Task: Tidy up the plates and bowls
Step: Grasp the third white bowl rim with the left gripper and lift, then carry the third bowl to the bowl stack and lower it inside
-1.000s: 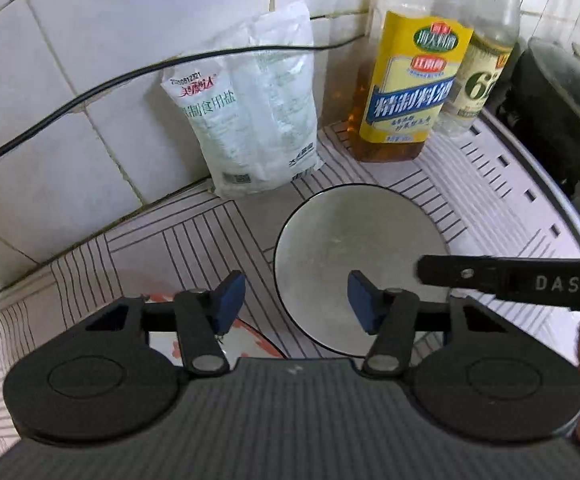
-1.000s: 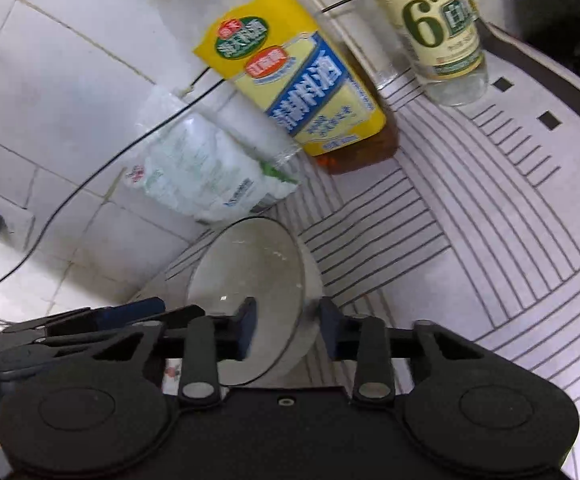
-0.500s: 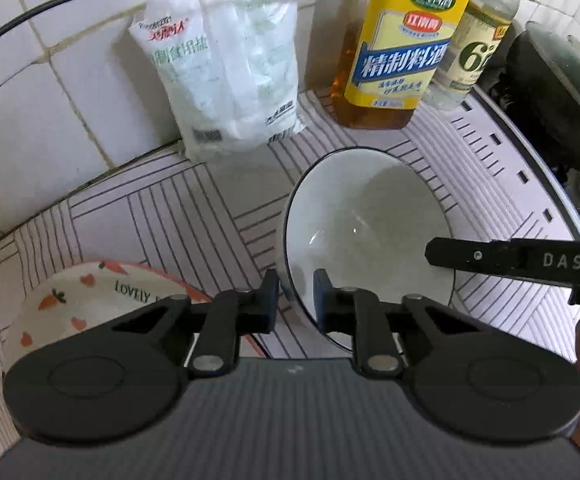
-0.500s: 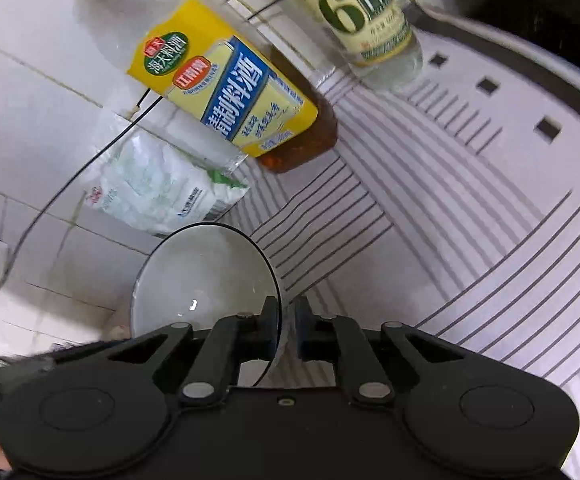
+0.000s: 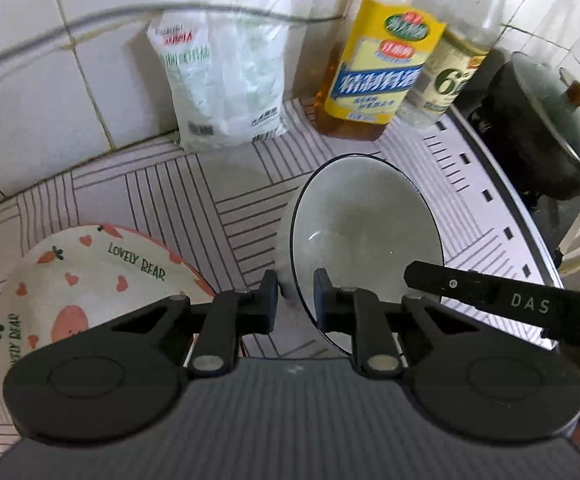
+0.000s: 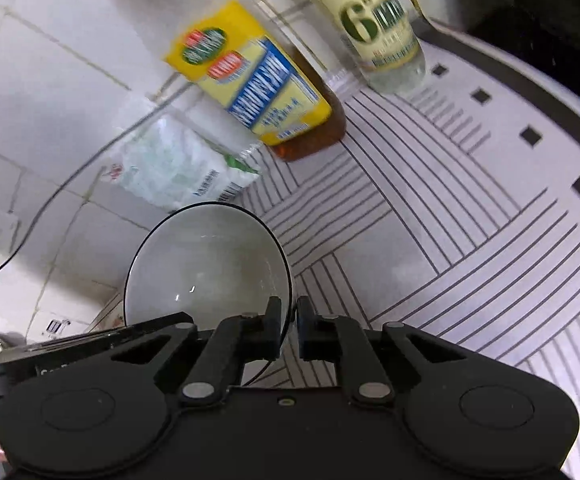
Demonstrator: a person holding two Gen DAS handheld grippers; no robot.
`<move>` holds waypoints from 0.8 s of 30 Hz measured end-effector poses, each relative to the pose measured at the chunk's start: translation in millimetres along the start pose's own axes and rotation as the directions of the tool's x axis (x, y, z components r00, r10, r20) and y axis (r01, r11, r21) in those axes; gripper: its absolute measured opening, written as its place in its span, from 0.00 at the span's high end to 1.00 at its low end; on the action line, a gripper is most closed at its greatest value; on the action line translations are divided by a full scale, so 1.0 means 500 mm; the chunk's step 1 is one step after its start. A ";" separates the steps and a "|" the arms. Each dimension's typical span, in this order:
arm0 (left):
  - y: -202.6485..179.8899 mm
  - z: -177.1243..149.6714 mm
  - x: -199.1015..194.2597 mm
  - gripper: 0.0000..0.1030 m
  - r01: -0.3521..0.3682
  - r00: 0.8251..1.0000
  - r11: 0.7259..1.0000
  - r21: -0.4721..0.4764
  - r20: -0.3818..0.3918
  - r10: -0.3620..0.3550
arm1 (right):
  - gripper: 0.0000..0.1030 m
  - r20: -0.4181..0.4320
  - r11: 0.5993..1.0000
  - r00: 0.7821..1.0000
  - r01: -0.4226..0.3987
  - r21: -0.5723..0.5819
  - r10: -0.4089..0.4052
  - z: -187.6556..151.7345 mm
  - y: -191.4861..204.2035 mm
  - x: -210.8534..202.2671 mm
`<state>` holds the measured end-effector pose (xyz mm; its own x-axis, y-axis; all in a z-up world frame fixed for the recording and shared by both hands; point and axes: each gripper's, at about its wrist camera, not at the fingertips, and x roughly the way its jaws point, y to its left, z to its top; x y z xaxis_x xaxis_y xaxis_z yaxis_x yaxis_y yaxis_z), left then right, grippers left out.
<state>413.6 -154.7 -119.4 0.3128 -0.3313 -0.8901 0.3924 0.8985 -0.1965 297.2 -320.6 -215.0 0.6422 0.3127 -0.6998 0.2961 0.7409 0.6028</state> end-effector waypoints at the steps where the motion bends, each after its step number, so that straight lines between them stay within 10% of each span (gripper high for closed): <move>1: -0.008 -0.002 -0.014 0.84 -0.007 1.000 1.000 0.006 0.004 0.007 | 0.89 0.001 1.000 1.000 -0.006 -0.009 0.006 0.000 0.003 -0.010; 15: -0.063 -0.106 -0.193 0.84 -0.048 0.997 0.988 -0.150 0.051 0.056 | 0.87 0.017 0.966 0.997 -0.069 -0.251 0.076 -0.047 0.070 -0.184; 24: -0.074 -0.198 -0.215 0.84 -0.086 0.996 0.963 -0.255 0.017 0.093 | 0.87 0.030 0.839 0.998 -0.034 -0.543 0.060 -0.105 0.128 -0.230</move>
<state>279.6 -123.9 -57.0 0.3626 -0.2511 -0.8975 0.1309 0.9672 -0.2177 205.1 -277.7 -116.2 0.6795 0.3389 -0.6507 -0.1579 0.9337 0.3213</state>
